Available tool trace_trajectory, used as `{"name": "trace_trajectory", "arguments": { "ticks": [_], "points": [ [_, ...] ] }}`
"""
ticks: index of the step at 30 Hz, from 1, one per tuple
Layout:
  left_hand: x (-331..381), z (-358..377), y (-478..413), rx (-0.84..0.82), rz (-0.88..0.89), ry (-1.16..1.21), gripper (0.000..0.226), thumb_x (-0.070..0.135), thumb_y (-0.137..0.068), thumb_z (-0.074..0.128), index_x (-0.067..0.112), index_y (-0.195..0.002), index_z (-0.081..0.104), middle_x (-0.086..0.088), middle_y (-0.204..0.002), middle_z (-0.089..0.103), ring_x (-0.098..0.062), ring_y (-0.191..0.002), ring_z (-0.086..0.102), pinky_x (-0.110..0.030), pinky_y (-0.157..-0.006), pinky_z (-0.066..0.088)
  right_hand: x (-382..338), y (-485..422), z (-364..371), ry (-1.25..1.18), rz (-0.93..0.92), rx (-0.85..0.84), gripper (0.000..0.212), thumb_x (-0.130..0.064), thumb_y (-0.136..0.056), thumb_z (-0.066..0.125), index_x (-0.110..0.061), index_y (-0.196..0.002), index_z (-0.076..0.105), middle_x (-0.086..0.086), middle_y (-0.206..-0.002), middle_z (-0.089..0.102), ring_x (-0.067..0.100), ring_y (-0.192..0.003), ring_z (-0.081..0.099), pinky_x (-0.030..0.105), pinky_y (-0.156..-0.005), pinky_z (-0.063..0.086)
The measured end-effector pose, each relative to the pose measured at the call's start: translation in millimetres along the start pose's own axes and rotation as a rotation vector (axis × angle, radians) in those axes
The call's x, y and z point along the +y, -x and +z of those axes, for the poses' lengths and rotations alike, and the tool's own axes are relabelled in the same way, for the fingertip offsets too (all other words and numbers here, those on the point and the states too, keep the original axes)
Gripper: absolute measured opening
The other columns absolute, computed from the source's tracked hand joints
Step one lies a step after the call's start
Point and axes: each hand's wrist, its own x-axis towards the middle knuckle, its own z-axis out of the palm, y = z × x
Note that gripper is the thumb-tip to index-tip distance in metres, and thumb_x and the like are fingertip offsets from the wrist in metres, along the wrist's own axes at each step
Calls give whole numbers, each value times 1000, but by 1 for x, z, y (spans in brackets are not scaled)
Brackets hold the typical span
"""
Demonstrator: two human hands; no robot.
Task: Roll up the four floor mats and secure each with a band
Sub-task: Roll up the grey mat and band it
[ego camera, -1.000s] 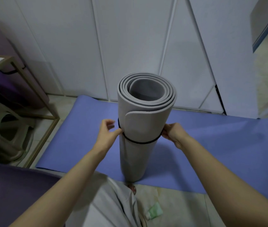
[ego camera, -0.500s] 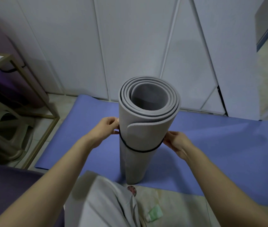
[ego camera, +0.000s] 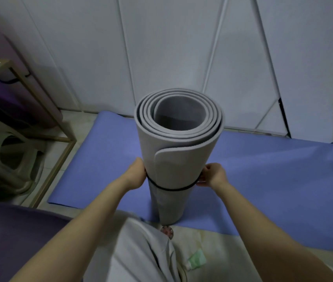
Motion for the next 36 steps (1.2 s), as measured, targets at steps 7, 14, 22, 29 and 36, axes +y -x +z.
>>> {"name": "trace_trajectory", "arguments": {
  "ticks": [7,14,22,29,36],
  "points": [
    [11,3,21,-1,-24,134,19,33,-83,34,24,-99,30,-10,-106,50,-20,-85,42,-41,-71,50,7,18,0,-76,27,0,30,-10,-98,47,10,-78,58,31,-86,61,19,-61,56,16,-42,50],
    [57,6,68,59,-131,445,15,4,-96,30,-1,-92,44,-19,-89,55,-26,-67,56,-40,-57,58,19,57,4,-700,243,-138,23,-15,-101,42,0,-105,58,5,-82,62,14,-73,58,18,-49,54],
    [62,34,82,6,-268,565,18,12,-96,33,0,-94,44,-22,-100,55,-30,-79,59,-41,-74,58,8,45,-15,-671,161,-66,24,-17,-95,54,-2,-78,60,5,-68,64,11,-59,58,16,-50,51],
    [72,16,72,103,-224,662,14,12,-98,43,11,-84,42,-4,-82,51,-15,-73,52,-29,-61,51,6,24,-30,-214,-23,-53,35,-26,-98,50,6,-104,64,8,-81,58,10,-62,47,10,-51,46],
    [76,5,43,230,-107,644,21,29,-100,44,9,-97,51,-7,-91,55,-20,-79,50,-27,-65,45,8,14,-31,-188,10,-110,33,-16,-99,48,11,-110,61,9,-83,59,11,-65,52,11,-46,46]
  ]
}}
